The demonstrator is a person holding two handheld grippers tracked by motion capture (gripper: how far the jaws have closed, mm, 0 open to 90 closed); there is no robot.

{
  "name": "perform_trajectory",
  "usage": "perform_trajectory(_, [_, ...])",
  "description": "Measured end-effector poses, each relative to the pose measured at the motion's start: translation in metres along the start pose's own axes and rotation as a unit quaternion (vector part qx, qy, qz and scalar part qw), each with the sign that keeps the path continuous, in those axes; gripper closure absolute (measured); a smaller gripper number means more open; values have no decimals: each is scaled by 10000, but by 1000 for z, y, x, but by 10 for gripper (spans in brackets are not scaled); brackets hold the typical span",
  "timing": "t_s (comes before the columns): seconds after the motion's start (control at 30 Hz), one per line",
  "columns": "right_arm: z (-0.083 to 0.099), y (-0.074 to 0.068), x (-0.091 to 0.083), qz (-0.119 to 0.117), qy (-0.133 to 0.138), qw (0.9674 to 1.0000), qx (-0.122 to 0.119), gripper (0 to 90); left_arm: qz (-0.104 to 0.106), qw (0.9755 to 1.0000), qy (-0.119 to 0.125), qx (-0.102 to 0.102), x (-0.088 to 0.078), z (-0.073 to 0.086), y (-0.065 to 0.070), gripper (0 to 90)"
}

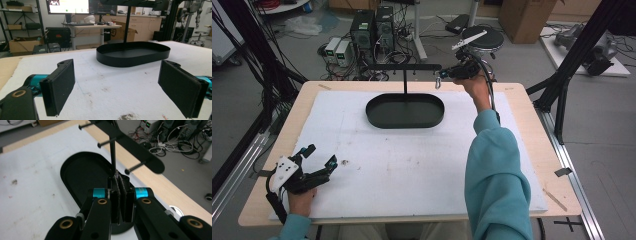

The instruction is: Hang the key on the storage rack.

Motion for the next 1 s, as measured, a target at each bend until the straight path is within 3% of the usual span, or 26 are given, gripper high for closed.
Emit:
perform_trajectory(0.27, [-16, -2, 11, 1, -188, 9997, -124, 888, 8, 10000, -5, 1, 0, 0, 0, 145])
perform_trajectory(0.57, [-16, 0, 18, 14, -388, 9992, -79, 888, 10, 10000, 3, -2, 0, 0, 0, 145])
perform_trajectory(1.0, [-13, 6, 23, 97, -426, 9990, -91, 888, 11, 10000, -9, 7, 0, 0, 0, 145])
Point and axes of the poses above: each handheld gripper's, and its own axes: x roughly forward along the jaws, z roughly out of its underside, y roughly to its right, the point moved 1 cm from there along x, roughly forward along the jaws, and after that the axes turned 1 degree about z, right-handed, at the moved point
